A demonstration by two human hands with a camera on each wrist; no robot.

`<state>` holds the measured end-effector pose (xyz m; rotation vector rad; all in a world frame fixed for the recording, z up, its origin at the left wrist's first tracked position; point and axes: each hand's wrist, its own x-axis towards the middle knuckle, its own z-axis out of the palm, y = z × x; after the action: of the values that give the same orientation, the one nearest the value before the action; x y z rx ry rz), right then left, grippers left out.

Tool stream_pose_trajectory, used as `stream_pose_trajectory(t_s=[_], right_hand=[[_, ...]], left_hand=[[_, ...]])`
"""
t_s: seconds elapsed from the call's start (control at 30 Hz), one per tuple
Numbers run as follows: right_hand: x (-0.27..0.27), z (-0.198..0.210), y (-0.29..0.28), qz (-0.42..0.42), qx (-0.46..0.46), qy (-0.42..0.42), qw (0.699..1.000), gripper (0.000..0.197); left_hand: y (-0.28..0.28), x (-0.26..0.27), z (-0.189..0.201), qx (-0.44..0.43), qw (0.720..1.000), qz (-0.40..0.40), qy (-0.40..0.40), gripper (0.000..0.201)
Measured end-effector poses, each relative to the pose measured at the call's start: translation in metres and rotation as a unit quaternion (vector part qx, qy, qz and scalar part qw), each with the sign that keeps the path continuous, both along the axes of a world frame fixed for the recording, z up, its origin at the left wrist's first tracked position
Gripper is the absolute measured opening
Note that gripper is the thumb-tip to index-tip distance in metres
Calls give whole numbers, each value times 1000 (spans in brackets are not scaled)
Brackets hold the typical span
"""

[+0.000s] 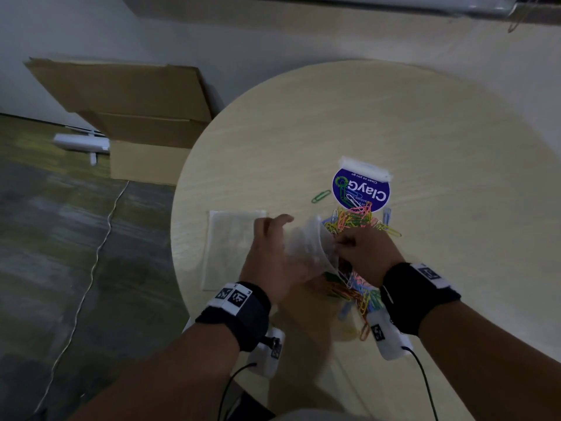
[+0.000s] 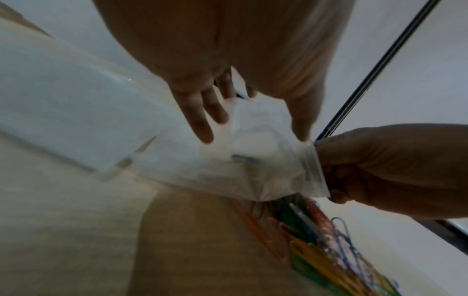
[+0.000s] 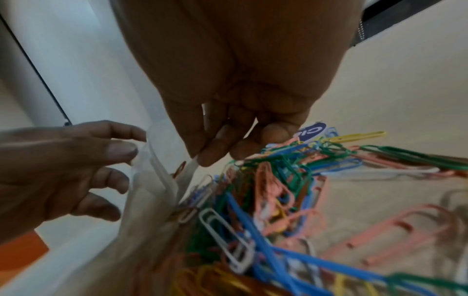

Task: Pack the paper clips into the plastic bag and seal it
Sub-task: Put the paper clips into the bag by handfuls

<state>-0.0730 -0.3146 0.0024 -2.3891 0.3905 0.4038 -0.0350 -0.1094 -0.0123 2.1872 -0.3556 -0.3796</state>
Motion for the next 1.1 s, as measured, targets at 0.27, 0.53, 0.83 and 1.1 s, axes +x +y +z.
stream_pose_trajectory(t_s=[0.27,0.53,0.83,1.1], right_hand=[[-6,30,9,-36,80,-11,996,26],[-10,60,15,-15,15,-42,999,19],[-2,53,10,-45,132,-16,990,25],[-82,27,-31,-71,-51,21,996,68]], left_hand=[[-18,1,34,93,994,-40,35,33],[-5,4,67,70,996,3,61,41],[4,8,28,119,983,-109,92,113],[20,-4,17,130,984,-56,105,92]])
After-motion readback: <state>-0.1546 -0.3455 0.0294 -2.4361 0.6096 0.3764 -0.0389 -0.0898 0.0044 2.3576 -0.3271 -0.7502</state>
